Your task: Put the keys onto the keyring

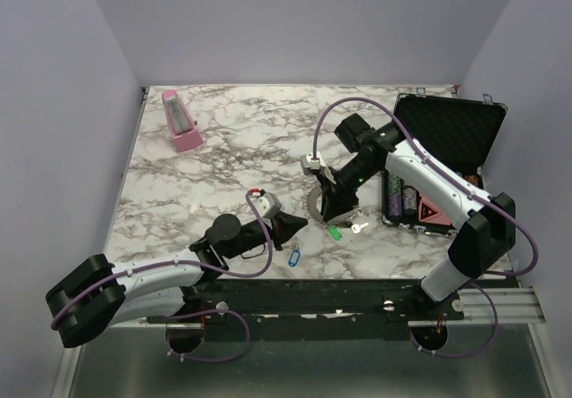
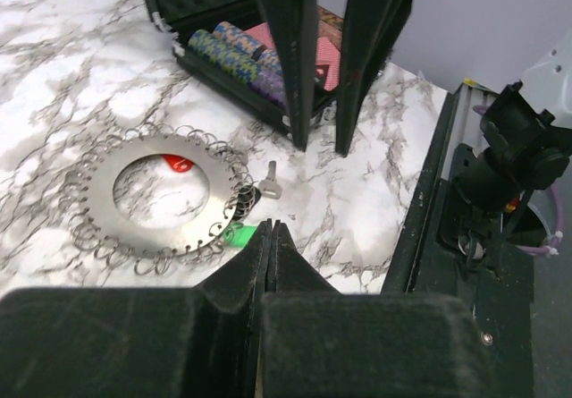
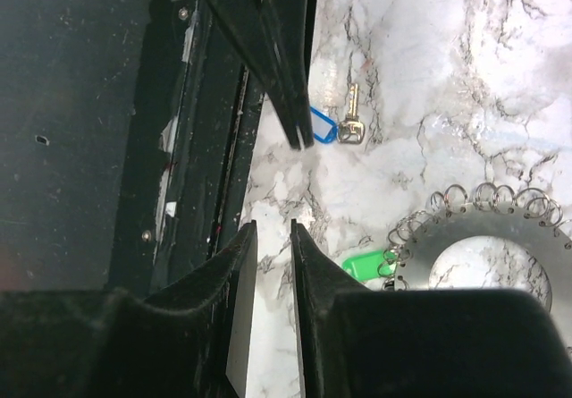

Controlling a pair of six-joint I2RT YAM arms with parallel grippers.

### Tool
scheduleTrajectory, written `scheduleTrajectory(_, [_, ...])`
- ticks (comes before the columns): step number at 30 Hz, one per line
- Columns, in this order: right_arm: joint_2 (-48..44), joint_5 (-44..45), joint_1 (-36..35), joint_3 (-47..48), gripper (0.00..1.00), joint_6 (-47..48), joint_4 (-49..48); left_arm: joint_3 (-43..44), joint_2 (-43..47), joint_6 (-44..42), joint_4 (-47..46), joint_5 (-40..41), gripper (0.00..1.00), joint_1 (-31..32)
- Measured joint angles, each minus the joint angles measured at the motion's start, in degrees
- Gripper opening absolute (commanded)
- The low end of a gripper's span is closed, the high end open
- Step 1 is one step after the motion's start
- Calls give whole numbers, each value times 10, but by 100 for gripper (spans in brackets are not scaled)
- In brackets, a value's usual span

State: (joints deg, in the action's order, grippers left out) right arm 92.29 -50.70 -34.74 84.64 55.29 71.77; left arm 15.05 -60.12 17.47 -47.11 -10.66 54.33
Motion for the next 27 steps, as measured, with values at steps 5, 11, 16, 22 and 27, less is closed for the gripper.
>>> scheduleTrajectory(5, [-5, -18, 16, -23, 33, 5, -14, -19, 46, 25, 36, 40, 0, -7])
scheduleTrajectory(11, [-29, -62, 24, -97, 36, 45, -44, -18, 106, 73, 117, 90, 56, -10])
scheduleTrajectory(16, [-34, -99, 28, -164, 38, 72, -83, -16, 131, 123, 219, 119, 70, -11])
scheduleTrajectory(22, [-34, -122, 42, -179, 39, 79, -109, 5, 137, 177, 345, 132, 69, -11])
scheduleTrajectory(27, [-33, -134, 54, -182, 39, 80, -119, 64, 71, 208, 435, 133, 52, -9])
